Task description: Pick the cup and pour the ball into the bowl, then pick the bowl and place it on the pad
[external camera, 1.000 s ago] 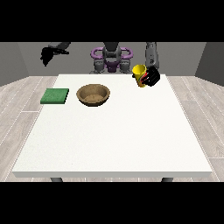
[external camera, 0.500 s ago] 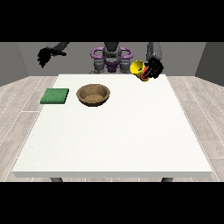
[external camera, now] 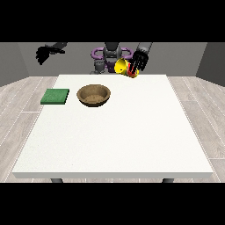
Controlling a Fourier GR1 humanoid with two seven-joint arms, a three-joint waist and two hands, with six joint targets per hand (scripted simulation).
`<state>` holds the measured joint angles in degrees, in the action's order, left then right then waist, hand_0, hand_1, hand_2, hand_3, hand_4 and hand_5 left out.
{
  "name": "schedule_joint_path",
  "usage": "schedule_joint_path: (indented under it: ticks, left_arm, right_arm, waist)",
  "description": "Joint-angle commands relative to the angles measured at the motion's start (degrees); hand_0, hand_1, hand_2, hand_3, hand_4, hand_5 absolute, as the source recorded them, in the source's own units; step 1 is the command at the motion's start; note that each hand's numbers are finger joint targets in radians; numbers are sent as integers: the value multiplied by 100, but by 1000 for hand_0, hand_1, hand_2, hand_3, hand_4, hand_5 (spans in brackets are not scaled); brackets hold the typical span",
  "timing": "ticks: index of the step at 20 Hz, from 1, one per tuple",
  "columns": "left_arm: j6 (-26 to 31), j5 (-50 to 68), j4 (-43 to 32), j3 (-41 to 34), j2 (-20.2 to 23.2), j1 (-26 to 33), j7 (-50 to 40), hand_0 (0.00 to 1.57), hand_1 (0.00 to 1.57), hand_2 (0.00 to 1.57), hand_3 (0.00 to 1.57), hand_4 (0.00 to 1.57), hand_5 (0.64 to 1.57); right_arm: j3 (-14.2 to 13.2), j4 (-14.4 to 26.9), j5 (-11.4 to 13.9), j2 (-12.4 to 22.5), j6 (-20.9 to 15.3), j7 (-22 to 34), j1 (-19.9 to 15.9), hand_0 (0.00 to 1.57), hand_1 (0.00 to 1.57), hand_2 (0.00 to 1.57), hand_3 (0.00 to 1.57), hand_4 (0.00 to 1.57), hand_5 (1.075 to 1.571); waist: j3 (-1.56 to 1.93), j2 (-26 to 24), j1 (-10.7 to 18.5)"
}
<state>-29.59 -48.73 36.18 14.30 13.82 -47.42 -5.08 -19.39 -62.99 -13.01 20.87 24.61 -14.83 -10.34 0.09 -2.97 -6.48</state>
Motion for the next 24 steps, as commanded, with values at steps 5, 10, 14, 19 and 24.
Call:
schedule_joint_path:
  ticks: [5,10,14,19,24]
  left_arm:
    - [320,-2014,-233,1508,-571,-452,-1221,1514,1514,1571,1571,1413,1378]
    - [1148,-2830,-467,2189,-964,-921,-1531,1498,1498,1571,1571,1571,1056]
    - [1748,-3640,-706,2940,-1015,-1062,-1548,1533,1533,1571,1571,1556,1164]
    - [2275,-4386,-873,3423,-1121,-1382,-1722,1465,1465,1571,1571,1481,1216]
    - [2603,-4584,-626,3247,-1188,-1453,-1363,1446,1446,1571,1571,1529,1129]
  right_arm:
    - [-133,452,-1,180,76,-4,11,0,0,0,0,0,1571]
    - [-77,498,-31,160,170,-32,-210,0,0,0,0,0,1571]
    - [-110,671,-100,187,393,-160,-98,0,0,0,0,0,1570]
    - [-106,660,-19,205,280,-260,-253,0,0,0,0,0,1571]
    - [-164,782,-49,314,320,-223,-286,0,0,0,0,0,1570]
  waist:
    - [3,-324,141]
    - [0,-139,-34]
    - [5,-275,-19]
    - [-4,-100,-63]
    - [-8,3,104]
